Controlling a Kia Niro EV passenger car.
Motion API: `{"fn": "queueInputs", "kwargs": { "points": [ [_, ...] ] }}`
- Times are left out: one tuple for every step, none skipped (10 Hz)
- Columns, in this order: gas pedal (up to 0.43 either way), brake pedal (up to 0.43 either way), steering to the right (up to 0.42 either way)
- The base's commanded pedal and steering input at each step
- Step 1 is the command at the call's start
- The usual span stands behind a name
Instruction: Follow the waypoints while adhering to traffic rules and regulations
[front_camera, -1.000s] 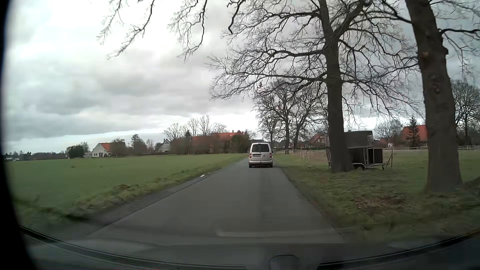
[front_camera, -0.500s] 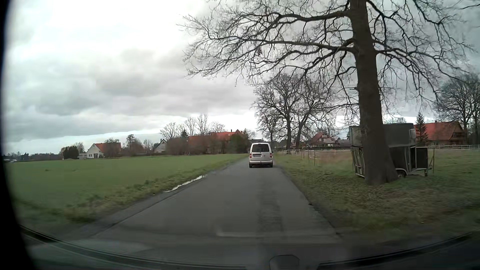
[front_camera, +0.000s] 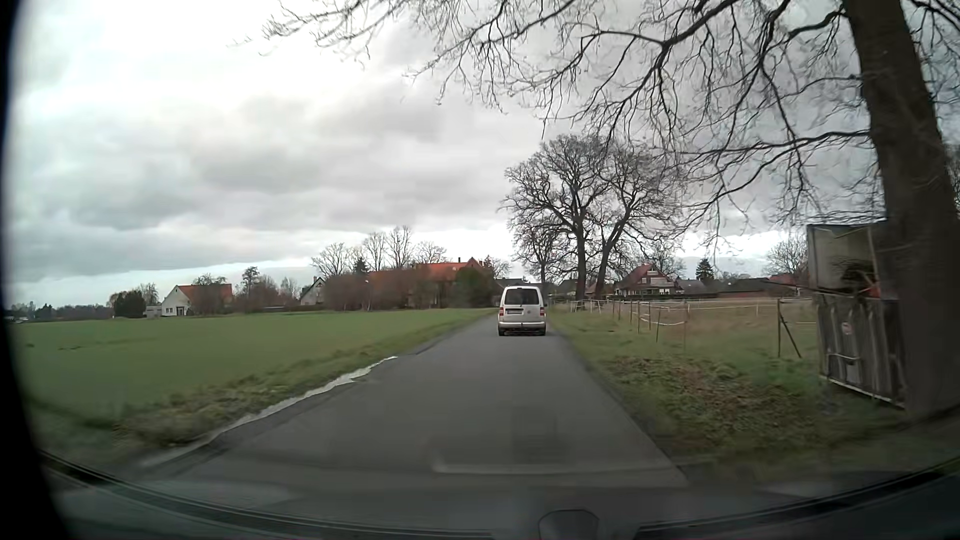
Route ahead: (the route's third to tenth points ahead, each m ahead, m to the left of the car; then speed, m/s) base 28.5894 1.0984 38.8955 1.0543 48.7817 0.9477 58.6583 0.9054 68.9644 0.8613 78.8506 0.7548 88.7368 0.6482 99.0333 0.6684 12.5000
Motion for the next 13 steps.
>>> {"fn": "queueInputs", "kwargs": {
  "points": [
    [0.157, 0.000, 0.003],
    [0.157, 0.000, 0.003],
    [0.157, 0.000, 0.003],
    [0.157, 0.000, 0.002],
    [0.157, 0.000, 0.003],
    [0.157, 0.000, 0.002],
    [0.157, 0.000, 0.002],
    [0.157, 0.000, 0.002],
    [0.157, 0.000, 0.002],
    [0.157, 0.000, 0.001],
    [0.157, 0.000, 0.000],
    [0.157, 0.000, 0.001],
    [0.138, 0.000, 0.000]
  ]
}}
